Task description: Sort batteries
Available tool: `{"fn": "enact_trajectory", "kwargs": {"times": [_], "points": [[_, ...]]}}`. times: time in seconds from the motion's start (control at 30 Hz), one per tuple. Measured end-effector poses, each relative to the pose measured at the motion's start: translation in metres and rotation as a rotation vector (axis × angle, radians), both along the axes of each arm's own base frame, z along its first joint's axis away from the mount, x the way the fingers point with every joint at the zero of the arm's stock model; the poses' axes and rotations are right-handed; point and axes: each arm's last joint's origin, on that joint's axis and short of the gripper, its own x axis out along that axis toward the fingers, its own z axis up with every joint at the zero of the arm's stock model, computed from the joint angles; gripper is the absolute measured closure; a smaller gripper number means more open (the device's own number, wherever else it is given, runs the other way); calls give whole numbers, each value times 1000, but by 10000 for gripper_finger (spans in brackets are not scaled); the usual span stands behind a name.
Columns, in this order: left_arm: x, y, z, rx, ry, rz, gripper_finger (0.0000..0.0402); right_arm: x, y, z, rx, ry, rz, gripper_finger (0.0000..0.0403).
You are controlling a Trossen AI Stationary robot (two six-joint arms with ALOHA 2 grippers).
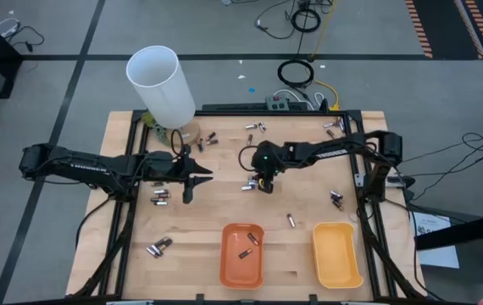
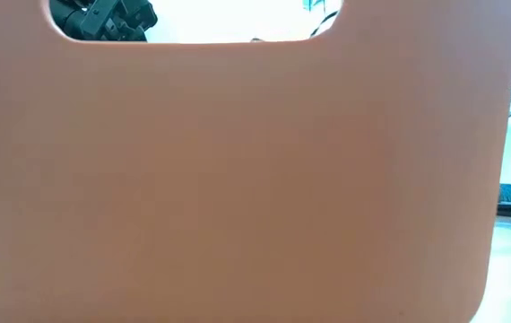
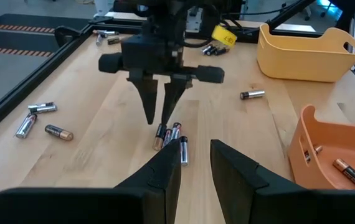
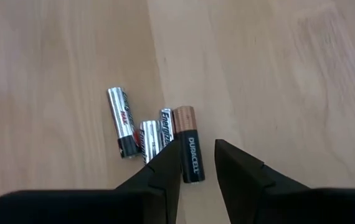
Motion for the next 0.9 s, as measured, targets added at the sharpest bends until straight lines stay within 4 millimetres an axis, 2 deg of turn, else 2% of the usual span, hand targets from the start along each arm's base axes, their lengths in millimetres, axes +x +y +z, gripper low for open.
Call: {"fn": "enact_trajectory", "kwargs": {"times": [0.9], "points": [[0, 0, -1, 1, 7, 0, 304, 1, 4, -4, -8, 17, 14, 314]]}}
